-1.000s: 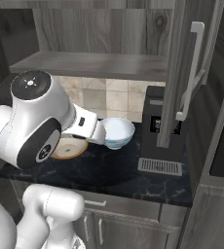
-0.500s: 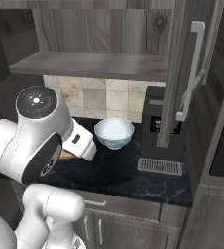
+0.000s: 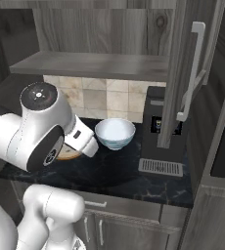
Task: Open the cabinet. Pick the bowls from the counter and place them in the cabinet. Then close the cabinet.
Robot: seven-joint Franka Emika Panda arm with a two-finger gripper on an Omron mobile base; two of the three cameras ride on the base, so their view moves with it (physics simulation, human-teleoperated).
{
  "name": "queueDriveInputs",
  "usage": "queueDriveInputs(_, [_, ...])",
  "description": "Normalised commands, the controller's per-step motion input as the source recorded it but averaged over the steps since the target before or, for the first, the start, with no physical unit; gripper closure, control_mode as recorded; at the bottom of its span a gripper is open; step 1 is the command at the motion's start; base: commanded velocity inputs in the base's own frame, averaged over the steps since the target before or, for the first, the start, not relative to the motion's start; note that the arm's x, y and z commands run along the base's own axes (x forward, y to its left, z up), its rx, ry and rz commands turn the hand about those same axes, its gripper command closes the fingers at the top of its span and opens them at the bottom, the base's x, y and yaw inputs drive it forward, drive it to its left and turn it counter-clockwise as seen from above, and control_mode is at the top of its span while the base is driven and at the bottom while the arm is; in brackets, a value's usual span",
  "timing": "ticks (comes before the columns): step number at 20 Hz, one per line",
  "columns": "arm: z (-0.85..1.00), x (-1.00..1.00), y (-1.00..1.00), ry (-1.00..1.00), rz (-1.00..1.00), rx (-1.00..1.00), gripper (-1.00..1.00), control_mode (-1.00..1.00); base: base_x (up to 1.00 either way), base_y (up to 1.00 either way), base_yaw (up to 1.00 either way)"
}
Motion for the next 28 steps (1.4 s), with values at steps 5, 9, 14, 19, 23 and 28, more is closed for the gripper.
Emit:
queueDriveInputs(5, [-0.16,0.45,0.00,0.09,-0.15,0.00,-1.00,-1.00,0.00,0.00,0.00])
queueDriveInputs(9, [-0.29,0.38,0.00,0.15,-0.09,0.08,-1.00,-1.00,0.00,0.00,0.00])
queueDriveInputs(14, [-0.44,0.31,0.00,0.16,-0.06,0.13,-1.00,-1.00,0.00,0.00,0.00])
queueDriveInputs(19, [-0.41,0.28,0.00,0.11,-0.04,0.17,-1.00,-1.00,0.00,0.00,0.00])
queueDriveInputs(23, [-0.32,0.42,0.00,0.02,-0.02,0.09,-1.00,-1.00,0.00,0.00,0.00])
queueDriveInputs(28, [-0.29,0.50,0.00,0.00,-0.03,0.00,-1.00,-1.00,0.00,0.00,0.00])
